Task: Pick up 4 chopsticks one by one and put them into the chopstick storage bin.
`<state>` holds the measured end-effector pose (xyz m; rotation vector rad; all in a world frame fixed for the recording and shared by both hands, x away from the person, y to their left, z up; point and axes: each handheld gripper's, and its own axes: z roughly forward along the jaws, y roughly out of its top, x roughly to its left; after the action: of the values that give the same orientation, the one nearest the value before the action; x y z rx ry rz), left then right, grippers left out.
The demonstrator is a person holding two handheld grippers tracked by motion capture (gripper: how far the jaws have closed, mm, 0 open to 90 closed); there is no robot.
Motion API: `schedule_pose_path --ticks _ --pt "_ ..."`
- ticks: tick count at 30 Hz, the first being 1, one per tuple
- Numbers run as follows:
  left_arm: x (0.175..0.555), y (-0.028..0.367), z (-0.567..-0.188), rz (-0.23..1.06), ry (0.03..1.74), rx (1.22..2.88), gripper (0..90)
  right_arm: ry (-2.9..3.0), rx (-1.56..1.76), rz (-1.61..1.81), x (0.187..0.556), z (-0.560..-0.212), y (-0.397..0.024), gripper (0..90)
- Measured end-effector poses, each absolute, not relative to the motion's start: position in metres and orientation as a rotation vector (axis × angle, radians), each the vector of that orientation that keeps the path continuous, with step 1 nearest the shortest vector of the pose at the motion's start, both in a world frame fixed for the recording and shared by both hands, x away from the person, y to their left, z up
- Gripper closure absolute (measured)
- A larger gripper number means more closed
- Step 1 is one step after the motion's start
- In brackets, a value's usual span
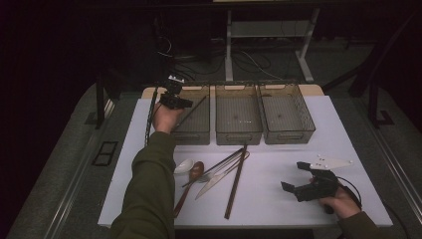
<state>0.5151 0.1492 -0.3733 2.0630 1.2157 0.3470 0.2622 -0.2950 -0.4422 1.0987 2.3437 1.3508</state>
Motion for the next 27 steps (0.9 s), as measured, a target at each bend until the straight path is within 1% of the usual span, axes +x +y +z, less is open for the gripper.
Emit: schedule_pose_path --ticks 5,11,27 --pt "0.511 0.15 -0.368 0.338 1.198 2.056 67.9 2.343 1.1 1.349 0.262 -0.442 -0.295 0.4" --pt "0.502 0.147 -0.359 0.33 1.137 2.071 63.0 2.342 1.1 1.348 0.262 -0.442 -0.295 0.4" --pt "0.461 0.142 -0.346 0.3 0.977 2.077 51.4 2.342 1.098 1.343 0.262 -0.443 -0.294 0.4"
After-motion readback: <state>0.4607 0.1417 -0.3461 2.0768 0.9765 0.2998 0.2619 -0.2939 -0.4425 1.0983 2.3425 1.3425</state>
